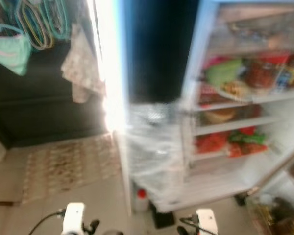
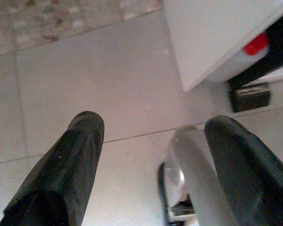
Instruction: Restocking fridge
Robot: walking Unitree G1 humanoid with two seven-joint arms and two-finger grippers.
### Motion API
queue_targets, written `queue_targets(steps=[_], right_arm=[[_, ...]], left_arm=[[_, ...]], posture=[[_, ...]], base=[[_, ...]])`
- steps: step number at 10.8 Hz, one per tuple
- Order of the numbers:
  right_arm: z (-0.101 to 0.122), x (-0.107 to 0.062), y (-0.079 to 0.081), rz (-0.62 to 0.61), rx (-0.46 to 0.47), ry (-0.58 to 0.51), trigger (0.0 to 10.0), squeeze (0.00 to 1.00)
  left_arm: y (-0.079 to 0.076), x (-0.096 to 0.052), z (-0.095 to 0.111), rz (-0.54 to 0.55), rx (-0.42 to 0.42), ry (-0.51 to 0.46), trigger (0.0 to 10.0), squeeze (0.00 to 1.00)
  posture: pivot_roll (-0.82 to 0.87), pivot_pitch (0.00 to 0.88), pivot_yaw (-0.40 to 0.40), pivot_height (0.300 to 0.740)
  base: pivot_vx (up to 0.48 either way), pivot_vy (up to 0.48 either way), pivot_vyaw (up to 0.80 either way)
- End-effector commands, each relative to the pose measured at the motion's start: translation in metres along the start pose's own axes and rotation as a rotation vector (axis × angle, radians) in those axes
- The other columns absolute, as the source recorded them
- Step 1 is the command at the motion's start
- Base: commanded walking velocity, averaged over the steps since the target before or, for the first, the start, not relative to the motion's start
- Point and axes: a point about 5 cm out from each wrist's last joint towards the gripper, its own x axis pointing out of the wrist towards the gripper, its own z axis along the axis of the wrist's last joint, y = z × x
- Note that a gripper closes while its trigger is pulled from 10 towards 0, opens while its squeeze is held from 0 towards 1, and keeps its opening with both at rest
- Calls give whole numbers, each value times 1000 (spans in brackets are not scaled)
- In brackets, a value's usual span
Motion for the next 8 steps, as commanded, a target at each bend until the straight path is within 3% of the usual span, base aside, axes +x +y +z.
queue_targets(steps=[1,2,8], right_arm=[[-10,-3,-5,-20,15,40,10000,0],[-10,-3,-5,-23,26,28,10000,0],[-11,-3,-5,-32,30,30,10000,0]], left_arm=[[-6,0,-4,-16,7,19,10000,0],[-6,0,-6,-14,6,28,10000,0],[-8,-2,-14,-14,-1,54,10000,0]], posture=[[1,0,22,642],[1,0,22,642],[4,0,24,740]], base=[[0,0,0],[0,0,0],[0,0,0]])
